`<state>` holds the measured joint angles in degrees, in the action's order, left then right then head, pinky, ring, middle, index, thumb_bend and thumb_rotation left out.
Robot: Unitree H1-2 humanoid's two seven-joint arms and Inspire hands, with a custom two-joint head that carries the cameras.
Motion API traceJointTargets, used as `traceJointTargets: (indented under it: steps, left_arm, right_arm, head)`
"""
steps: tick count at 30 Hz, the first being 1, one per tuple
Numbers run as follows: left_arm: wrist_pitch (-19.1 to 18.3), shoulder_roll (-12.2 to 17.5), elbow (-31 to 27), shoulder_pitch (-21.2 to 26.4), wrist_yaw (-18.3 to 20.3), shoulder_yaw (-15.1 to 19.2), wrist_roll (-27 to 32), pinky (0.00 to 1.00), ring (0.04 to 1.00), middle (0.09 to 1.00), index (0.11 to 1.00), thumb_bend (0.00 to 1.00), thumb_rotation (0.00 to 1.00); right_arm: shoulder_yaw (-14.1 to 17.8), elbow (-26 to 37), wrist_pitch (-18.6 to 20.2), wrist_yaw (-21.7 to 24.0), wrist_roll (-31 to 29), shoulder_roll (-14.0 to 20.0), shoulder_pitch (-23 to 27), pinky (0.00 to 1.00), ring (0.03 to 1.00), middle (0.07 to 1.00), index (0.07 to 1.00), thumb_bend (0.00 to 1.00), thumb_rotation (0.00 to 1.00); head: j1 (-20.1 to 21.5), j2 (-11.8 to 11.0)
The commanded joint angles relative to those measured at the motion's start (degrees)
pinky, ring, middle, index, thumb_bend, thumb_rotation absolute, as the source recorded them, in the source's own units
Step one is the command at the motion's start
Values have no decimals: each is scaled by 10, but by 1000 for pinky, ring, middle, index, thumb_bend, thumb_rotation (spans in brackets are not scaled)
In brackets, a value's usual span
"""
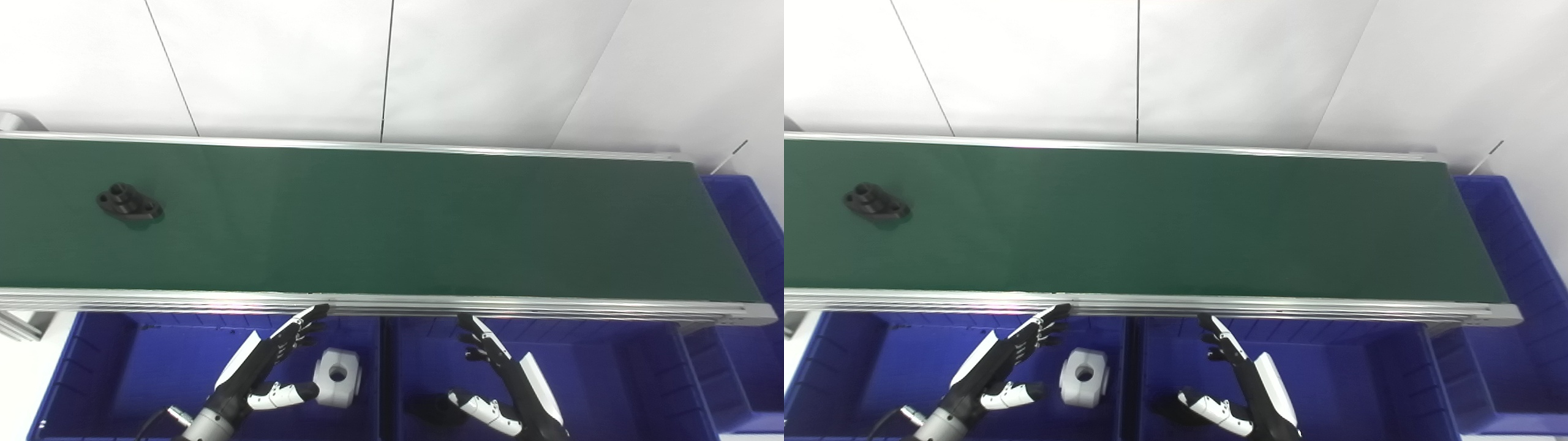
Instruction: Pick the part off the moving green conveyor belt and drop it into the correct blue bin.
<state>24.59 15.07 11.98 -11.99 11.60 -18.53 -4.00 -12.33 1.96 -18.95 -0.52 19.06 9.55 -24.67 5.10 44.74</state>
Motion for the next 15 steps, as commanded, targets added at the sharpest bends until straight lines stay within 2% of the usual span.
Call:
traceJointTargets:
  steps: [1,4,7,8,9,10,11,12,13,15]
  left_arm:
    - [23,4,-9,7,-3,0,3,826,891,936,947,896,733]
    - [23,4,-6,8,-4,-1,1,822,891,938,949,900,740]
    - [23,1,-1,7,-5,-3,2,822,890,937,947,898,730]
    - [23,1,0,6,-6,-4,1,820,888,935,947,898,731]
    - [23,0,2,5,-9,-7,-4,819,887,935,946,899,731]
    - [23,-1,3,5,-11,-9,-8,817,887,930,948,904,736]
    - [23,-2,4,4,-15,-13,-12,816,887,928,948,905,737]
    - [23,-3,5,4,-18,-17,-15,813,885,925,947,899,733]
    - [23,-5,7,5,-23,-22,-19,808,883,921,945,893,726]
    - [23,-7,12,5,-33,-33,-27,800,878,916,939,899,721]
  right_arm:
    - [1,15,-26,-3,-3,0,-2,755,858,910,935,786,799]
    - [1,11,-32,-5,-3,0,-1,751,855,908,932,786,790]
    - [2,3,-36,-6,-4,3,-1,748,858,912,933,789,792]
    - [2,1,-36,-5,-4,4,-1,750,862,915,936,789,795]
    - [3,-2,-40,-5,-6,7,-2,751,863,916,937,789,796]
    - [4,-5,-43,-5,-7,9,-2,754,866,918,939,783,796]
    - [6,-12,-52,-6,-11,12,-2,754,867,919,940,781,795]
    - [7,-18,-58,-6,-14,14,-2,755,869,920,941,781,796]
    - [8,-25,-66,-6,-19,17,-1,752,869,923,943,782,797]
    - [10,-34,-75,-8,-25,22,-2,726,866,930,946,788,807]
  head:
    - [0,0]
    - [-4,-6]
    - [-36,-25]
    - [-36,-25]
    - [-64,-40]
    - [-64,-40]
    - [-93,-60]
    - [-93,-60]
    - [-118,-77]
    - [-132,-89]
